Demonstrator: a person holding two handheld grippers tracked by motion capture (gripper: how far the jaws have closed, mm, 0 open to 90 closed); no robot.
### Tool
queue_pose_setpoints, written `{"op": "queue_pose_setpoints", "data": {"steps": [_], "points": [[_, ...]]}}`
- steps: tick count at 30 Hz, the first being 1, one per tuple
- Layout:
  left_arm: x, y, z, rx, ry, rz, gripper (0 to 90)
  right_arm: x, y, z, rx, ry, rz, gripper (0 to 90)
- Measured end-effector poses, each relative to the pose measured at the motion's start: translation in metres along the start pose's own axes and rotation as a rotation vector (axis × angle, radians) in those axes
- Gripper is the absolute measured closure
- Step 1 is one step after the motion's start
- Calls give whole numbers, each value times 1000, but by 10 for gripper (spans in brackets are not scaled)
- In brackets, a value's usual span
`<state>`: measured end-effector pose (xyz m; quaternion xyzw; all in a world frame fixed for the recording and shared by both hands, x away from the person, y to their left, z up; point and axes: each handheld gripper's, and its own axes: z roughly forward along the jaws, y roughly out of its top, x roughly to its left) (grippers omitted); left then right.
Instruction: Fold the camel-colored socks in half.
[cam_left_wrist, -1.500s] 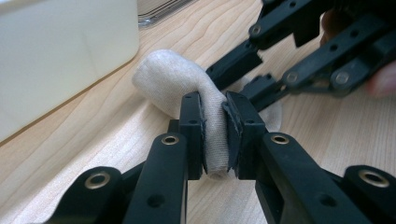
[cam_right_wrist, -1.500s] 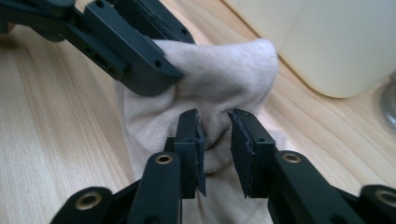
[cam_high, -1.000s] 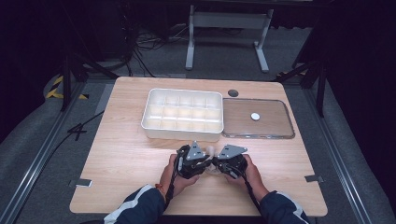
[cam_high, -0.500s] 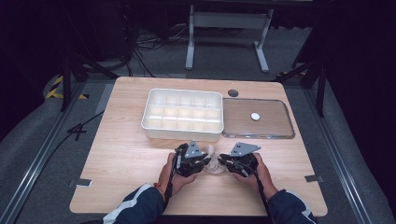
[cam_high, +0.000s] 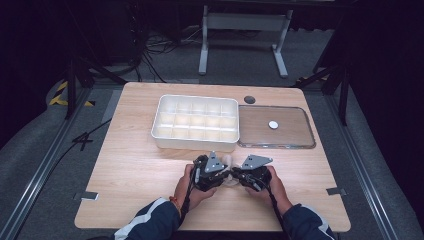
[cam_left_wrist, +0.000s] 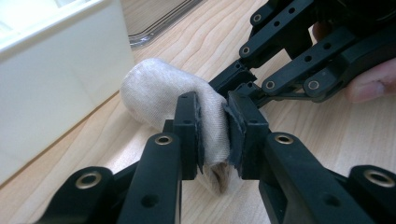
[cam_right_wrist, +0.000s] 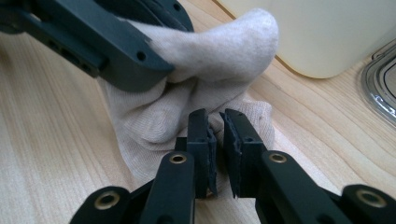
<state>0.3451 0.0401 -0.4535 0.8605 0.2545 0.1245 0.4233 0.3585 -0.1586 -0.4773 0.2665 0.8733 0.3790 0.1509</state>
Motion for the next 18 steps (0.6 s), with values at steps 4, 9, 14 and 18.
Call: {"op": "queue_pose_setpoints", "data": {"steps": [4, 9, 14, 18], "points": [[1, 0, 0, 2, 1, -6, 743, 2, 0, -1, 0, -16, -22, 793], [3, -2, -3, 2, -7, -14, 766, 6, 4, -8, -32, 25, -24, 798], [4, -3, -5, -8, -15, -24, 780, 20, 7, -5, -9, 66, -80, 824], [4, -3, -5, -19, -15, -30, 782, 22, 9, 2, -9, 73, -67, 826]]}}
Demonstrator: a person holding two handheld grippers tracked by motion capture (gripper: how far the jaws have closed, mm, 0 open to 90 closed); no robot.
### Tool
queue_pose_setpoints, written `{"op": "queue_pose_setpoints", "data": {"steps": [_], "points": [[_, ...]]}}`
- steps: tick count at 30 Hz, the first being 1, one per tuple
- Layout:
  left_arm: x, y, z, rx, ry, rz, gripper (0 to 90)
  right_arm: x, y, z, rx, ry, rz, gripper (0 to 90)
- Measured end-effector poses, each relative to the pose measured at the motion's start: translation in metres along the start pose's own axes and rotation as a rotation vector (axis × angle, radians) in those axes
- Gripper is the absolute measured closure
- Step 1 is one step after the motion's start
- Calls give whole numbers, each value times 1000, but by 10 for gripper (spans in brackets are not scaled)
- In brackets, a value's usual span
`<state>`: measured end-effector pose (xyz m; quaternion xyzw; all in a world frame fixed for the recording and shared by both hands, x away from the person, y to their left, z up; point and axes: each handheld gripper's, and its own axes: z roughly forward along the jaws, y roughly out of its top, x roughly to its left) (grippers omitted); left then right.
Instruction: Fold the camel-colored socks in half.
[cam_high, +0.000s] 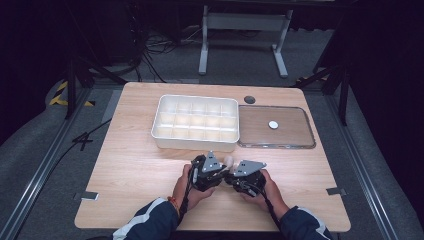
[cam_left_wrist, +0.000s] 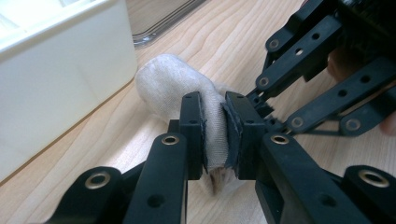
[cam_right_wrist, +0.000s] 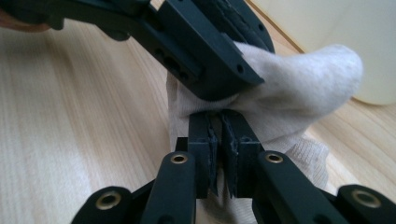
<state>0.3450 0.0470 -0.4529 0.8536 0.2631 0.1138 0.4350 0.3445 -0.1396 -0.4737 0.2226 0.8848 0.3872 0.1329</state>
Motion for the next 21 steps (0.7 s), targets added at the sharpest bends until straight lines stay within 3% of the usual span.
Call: {"op": "queue_pose_setpoints", "data": {"steps": [4, 7, 8, 13, 15, 18, 21], "points": [[-2, 1, -1, -3, 8, 4, 783, 0, 1, 3, -12, -3, 5, 818], [0, 1, -3, 5, 18, 6, 786, -3, 0, 0, -21, 9, 15, 690], [2, 0, -3, 5, 14, 15, 787, -6, 0, -5, -33, 15, 16, 690], [4, 0, -4, 4, 5, 8, 787, -24, -2, -20, -72, -49, 88, 734], [3, 0, -4, 0, 3, 11, 787, -26, -2, -15, -57, -81, 89, 760], [2, 0, -3, -1, 5, 20, 786, -22, -1, -3, -39, -98, 56, 816], [1, 0, -2, -5, -7, 14, 787, -20, 0, 4, -41, -102, 56, 856]]}}
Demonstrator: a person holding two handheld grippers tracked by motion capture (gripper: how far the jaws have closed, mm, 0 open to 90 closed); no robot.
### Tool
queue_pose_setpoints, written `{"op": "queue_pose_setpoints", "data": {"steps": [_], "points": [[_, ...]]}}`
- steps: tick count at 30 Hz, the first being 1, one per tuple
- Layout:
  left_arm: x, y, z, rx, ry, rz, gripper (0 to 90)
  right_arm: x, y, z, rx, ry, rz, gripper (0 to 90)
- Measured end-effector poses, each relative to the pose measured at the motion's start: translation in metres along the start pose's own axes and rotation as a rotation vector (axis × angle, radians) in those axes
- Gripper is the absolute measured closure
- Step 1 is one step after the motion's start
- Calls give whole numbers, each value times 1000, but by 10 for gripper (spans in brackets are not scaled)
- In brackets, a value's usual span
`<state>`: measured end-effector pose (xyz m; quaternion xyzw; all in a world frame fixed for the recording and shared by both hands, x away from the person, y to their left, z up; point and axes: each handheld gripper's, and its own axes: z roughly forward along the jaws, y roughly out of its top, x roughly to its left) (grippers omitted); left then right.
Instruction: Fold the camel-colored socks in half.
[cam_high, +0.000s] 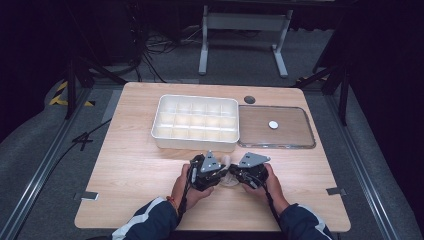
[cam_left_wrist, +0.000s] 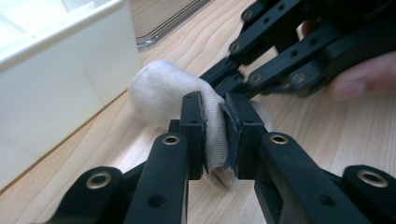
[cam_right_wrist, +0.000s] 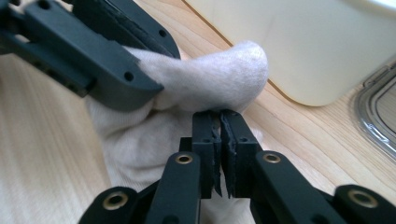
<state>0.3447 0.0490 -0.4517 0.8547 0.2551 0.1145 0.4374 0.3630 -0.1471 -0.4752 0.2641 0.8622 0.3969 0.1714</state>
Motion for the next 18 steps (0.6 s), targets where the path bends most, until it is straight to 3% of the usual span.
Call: {"op": "queue_pose_setpoints", "data": {"steps": [5, 7, 10, 16, 18], "points": [[-1, 1, 0, 12, 11, 24, 788, 6, 1, 7, -14, -9, 0, 865], [2, 1, -2, 17, 35, 38, 788, 7, 1, 7, -16, -15, -5, 811], [7, 0, -5, 15, 45, 19, 791, 0, 2, -4, -24, -9, -3, 775], [5, 2, -3, 32, 54, 42, 791, -22, -11, -29, 8, -18, 47, 766], [3, 3, -1, 38, 56, 48, 791, -25, -15, -29, 1, 18, 82, 758]]}}
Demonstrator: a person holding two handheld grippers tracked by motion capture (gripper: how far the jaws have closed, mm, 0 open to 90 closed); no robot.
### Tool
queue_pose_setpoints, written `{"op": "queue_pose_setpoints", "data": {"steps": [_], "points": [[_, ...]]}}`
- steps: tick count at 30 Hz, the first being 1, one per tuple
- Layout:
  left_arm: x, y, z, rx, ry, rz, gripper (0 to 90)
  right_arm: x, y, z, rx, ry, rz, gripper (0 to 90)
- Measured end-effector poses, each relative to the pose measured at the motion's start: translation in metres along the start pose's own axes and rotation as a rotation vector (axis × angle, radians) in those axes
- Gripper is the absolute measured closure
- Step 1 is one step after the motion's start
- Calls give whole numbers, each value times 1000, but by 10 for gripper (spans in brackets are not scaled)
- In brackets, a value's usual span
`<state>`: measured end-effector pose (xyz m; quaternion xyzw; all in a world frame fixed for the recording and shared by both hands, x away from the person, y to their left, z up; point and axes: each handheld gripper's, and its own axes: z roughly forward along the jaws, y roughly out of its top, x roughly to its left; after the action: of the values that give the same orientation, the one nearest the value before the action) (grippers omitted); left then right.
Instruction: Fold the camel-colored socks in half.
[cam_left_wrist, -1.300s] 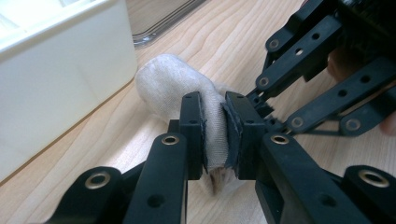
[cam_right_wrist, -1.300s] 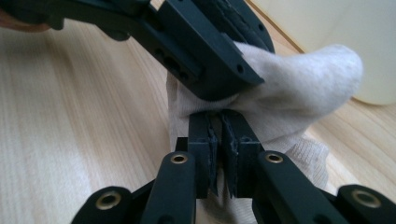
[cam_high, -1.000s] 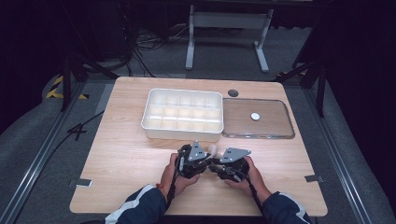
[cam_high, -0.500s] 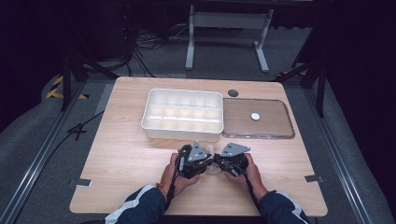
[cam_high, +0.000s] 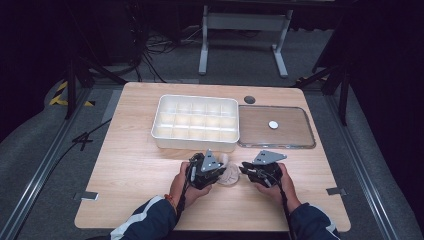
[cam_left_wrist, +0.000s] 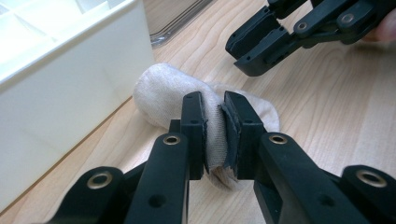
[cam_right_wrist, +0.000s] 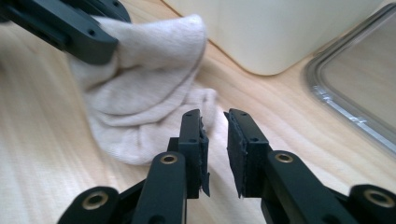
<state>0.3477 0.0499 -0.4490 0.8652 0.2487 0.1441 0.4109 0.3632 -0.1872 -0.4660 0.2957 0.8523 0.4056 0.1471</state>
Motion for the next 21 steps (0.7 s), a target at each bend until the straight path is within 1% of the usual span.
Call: {"op": "queue_pose_setpoints", "data": {"steps": [1, 2, 3, 5, 6, 7, 9, 10, 11, 13, 15, 16, 17, 18, 19, 20, 21], "points": [[-1, 1, 0, 7, -2, -1, 791, 1, 0, 1, 1, 9, -1, 756], [-2, 1, 1, 8, 2, 14, 791, 4, 1, 3, 3, 17, -15, 756], [-3, 2, 1, 12, 8, 18, 790, 7, 2, 4, 5, 27, -31, 765], [-5, 2, 3, 11, 2, 17, 790, 13, 1, 10, 34, 31, -58, 786], [-5, 2, 4, 12, 4, 25, 790, 15, 0, 13, 49, 31, -61, 799], [-7, 2, 4, 24, 8, 34, 790, 16, -1, 15, 58, 30, -61, 805], [-11, 3, 7, 36, 7, 48, 788, 16, -1, 15, 59, 31, -59, 810], [-14, 4, 8, 46, 15, 65, 788, 17, 0, 15, 68, 32, -57, 810], [-16, 4, 8, 58, 17, 76, 788, 18, 0, 15, 72, 26, -54, 810], [-19, 5, 11, 61, 17, 90, 786, 19, 1, 15, 76, 14, -52, 812], [-19, 4, 13, 63, 18, 90, 786, 19, 0, 15, 70, 20, -37, 805], [-19, 4, 13, 62, 20, 90, 786, 17, 0, 15, 71, 23, -34, 782], [-19, 4, 12, 60, 20, 88, 788, 16, 1, 12, 77, 5, -42, 770], [-18, 4, 12, 59, 22, 89, 788, 14, 2, 9, 84, -14, -42, 784], [-18, 4, 12, 62, 18, 79, 789, 12, 2, 7, 88, -31, -33, 800], [-17, 4, 12, 56, 16, 72, 789, 10, 3, 3, 83, -41, -16, 813], [-16, 3, 13, 48, 15, 59, 789, 8, 2, 2, 85, -50, -9, 821]]}}
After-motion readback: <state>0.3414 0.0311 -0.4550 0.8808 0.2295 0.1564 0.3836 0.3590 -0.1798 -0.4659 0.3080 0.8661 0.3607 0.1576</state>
